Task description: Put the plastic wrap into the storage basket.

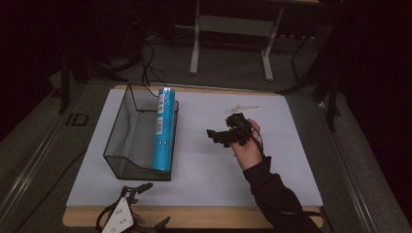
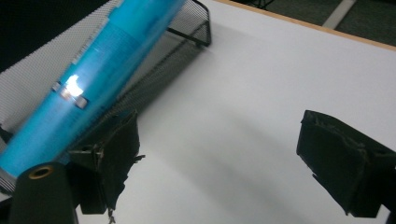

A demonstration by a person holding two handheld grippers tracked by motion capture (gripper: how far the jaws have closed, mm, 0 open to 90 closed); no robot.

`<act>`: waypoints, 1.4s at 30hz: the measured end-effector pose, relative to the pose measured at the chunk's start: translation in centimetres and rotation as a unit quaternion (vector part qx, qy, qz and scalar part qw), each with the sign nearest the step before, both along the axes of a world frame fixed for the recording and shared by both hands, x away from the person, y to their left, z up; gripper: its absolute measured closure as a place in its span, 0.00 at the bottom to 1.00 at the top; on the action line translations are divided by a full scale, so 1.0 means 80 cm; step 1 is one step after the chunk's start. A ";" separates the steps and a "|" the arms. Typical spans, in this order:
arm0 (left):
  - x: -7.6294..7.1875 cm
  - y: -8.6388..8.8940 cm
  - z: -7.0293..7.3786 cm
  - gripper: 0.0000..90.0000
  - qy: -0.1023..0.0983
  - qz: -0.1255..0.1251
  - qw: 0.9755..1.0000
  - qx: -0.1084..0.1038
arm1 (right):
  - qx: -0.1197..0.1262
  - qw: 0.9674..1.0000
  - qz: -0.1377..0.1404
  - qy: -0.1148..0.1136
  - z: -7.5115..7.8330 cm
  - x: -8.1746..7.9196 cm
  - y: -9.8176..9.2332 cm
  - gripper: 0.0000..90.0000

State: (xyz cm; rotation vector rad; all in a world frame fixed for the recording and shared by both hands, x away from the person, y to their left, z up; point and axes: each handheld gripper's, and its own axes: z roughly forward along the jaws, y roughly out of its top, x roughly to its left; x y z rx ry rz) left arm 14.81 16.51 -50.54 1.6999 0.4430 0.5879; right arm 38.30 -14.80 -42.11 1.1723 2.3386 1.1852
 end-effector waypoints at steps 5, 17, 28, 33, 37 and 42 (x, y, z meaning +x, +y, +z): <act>0.001 0.000 0.000 0.01 0.002 0.000 1.000 0.001 | 0.002 1.000 -0.006 -0.005 -0.007 -0.007 -0.020 0.14; 0.001 0.000 -0.001 0.01 0.002 -0.001 1.000 0.001 | -0.005 1.000 -0.016 0.000 -0.028 -0.026 -0.074 0.14; 0.001 -0.001 -0.001 0.01 0.003 -0.001 1.000 0.001 | -0.012 0.999 -0.030 0.005 -0.054 -0.039 -0.109 0.15; 0.001 -0.001 0.000 0.01 0.003 -0.002 1.000 0.002 | -0.018 0.999 -0.029 0.012 -0.068 -0.041 -0.117 0.15; 0.000 -0.001 0.000 0.01 0.003 -0.004 1.000 0.000 | -0.017 0.999 -0.030 0.012 -0.073 -0.037 -0.119 0.15; 0.000 0.000 0.000 0.01 0.004 -0.004 1.000 -0.001 | -0.018 0.999 -0.026 0.001 -0.075 -0.038 -0.119 0.15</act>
